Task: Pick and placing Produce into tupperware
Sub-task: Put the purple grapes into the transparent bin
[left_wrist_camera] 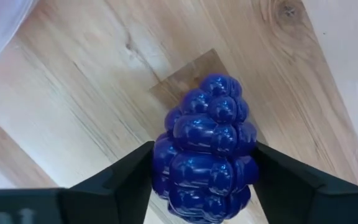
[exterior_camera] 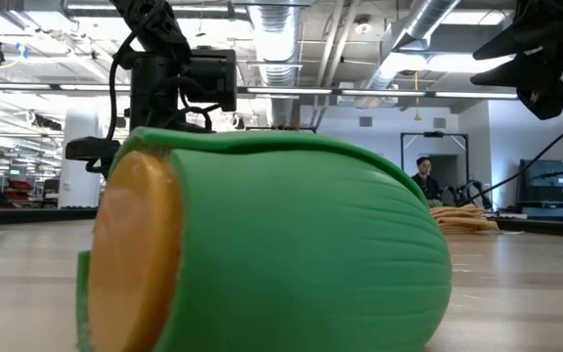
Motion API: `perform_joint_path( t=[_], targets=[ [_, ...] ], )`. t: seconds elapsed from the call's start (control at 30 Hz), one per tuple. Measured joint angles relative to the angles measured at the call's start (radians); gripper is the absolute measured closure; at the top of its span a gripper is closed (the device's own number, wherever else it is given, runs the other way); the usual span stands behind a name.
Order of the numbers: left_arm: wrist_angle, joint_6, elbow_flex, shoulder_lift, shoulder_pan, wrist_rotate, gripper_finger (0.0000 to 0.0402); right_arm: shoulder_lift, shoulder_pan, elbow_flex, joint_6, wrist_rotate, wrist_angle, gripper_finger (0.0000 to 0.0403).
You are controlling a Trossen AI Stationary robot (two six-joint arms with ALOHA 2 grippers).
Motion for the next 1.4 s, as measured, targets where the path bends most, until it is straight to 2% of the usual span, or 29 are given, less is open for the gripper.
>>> perform_joint_path(
  t=[0.17, 0.67, 0.9, 1.17, 1.4],
  targets=[
    [-0.001, -0.025, 0.000, -0.001, 0.000, -0.002, 0.0186, 0.000, 0.000, 0.000, 0.007, 0.000, 0.000, 0.0234],
    [-0.026, -0.121, 0.012, -0.001, 0.000, 0.001, 0.0183, 0.000, 0.000, 0.000, 0.010, 0.000, 0.000, 0.0234],
    [-0.114, -0.146, 0.095, -0.008, 0.000, 0.005, 0.0183, 0.000, 0.000, 0.000, 0.009, 0.000, 0.000, 0.0234],
    [-0.211, -0.161, 0.255, -0.008, 0.000, 0.005, 0.0182, 0.000, 0.000, 0.000, 0.009, 0.000, 0.000, 0.0234],
    [-0.200, -0.167, 0.392, -0.008, 0.000, 0.005, 0.0182, 0.000, 0.000, 0.000, 0.000, 0.000, -0.008, 0.0234]
  ],
)
